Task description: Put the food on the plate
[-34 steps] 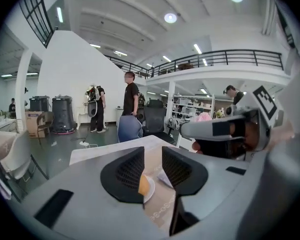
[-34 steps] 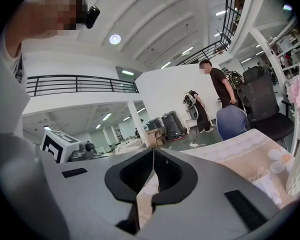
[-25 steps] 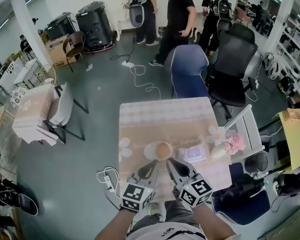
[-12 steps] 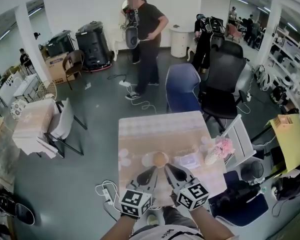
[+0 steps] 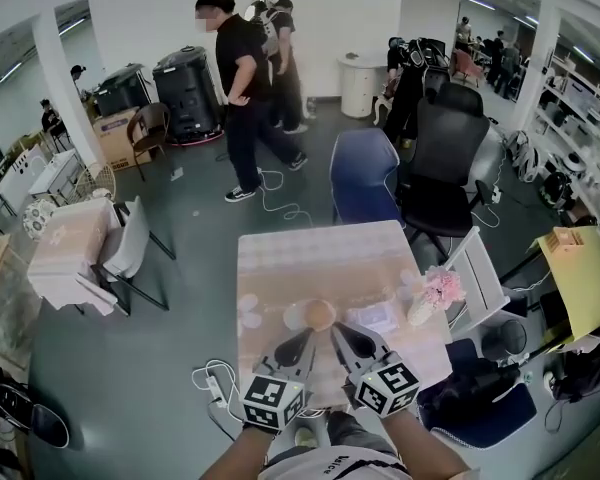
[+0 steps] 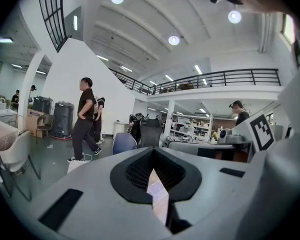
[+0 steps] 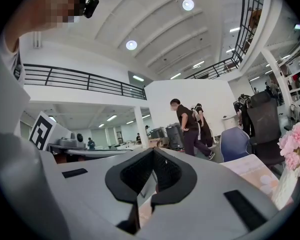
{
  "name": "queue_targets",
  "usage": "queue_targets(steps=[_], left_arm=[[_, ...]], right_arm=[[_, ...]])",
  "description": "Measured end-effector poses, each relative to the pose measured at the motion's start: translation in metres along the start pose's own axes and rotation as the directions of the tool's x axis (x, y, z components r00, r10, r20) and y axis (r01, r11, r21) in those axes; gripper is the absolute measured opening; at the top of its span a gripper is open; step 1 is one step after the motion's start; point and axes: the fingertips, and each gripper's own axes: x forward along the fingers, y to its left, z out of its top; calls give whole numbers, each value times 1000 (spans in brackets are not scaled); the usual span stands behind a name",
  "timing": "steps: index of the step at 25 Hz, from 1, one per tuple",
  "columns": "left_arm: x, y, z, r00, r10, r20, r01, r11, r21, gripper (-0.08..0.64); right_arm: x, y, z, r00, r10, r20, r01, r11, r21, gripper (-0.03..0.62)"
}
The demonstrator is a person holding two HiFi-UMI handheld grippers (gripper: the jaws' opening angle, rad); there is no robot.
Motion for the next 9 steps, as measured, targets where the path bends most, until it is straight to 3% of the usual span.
queue_targets(steps=[9], left_arm=[[9, 10, 7, 1000, 2, -1, -2, 1000, 1, 6]], right_arm=[[10, -8, 5, 1000, -13, -3, 13, 1000, -5, 15]])
